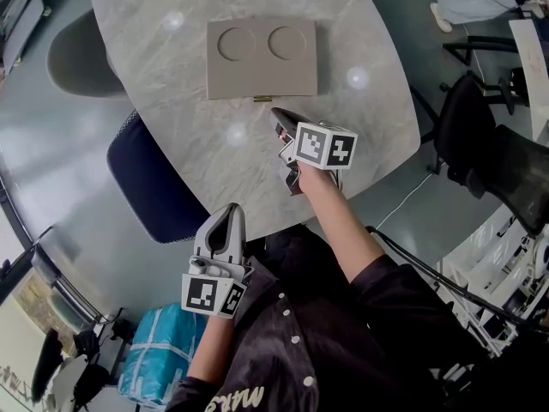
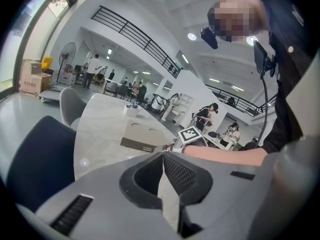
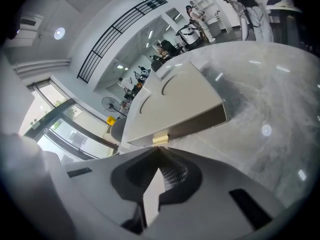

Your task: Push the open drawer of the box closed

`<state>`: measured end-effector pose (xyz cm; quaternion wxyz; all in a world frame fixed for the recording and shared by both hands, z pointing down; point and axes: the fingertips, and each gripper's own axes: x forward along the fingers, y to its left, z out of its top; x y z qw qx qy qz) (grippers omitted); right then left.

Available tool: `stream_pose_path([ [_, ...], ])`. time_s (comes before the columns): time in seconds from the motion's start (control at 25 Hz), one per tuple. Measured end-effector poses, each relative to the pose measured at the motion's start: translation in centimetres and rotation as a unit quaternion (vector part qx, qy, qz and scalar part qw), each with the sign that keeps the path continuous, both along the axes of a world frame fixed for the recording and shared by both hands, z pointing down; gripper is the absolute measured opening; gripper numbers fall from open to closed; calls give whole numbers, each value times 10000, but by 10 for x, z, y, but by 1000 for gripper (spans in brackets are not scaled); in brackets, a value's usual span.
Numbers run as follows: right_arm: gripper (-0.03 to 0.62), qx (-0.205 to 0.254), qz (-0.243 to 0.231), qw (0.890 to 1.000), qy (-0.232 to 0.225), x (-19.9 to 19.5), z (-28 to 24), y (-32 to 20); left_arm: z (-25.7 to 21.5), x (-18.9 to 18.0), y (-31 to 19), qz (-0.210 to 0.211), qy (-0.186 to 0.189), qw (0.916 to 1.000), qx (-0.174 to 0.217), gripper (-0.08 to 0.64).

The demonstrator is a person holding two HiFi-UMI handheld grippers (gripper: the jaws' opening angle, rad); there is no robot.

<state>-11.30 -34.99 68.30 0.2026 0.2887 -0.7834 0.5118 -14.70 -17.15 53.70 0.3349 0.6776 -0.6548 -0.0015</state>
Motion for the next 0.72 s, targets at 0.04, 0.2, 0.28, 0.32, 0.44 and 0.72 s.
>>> stream_pose_path([
  [0.04,-2,40,-22,10000,-64,1,-7,3,-3,1,0,22,-3,10000,24,18],
  [0.2,-3,396,-105,9989,-211,4,-38,2,-16,1,-8,171,-84,9995,266,18],
  [0.28,-2,646,-139,9975,-243,7,-57,1,-24,1,-11,223,-134,9989,401,18],
  [0.32,-3,781,-162,9965,-258,8,-67,2,-28,1,-12,243,-159,9985,466,18],
  [0.44,-3,1190,-263,9922,-275,13,-97,6,-42,2,-13,315,-228,9971,658,18],
  [0.72,-3,2051,-375,9778,-211,31,-165,26,-73,-10,-9,304,-341,9938,1010,18],
])
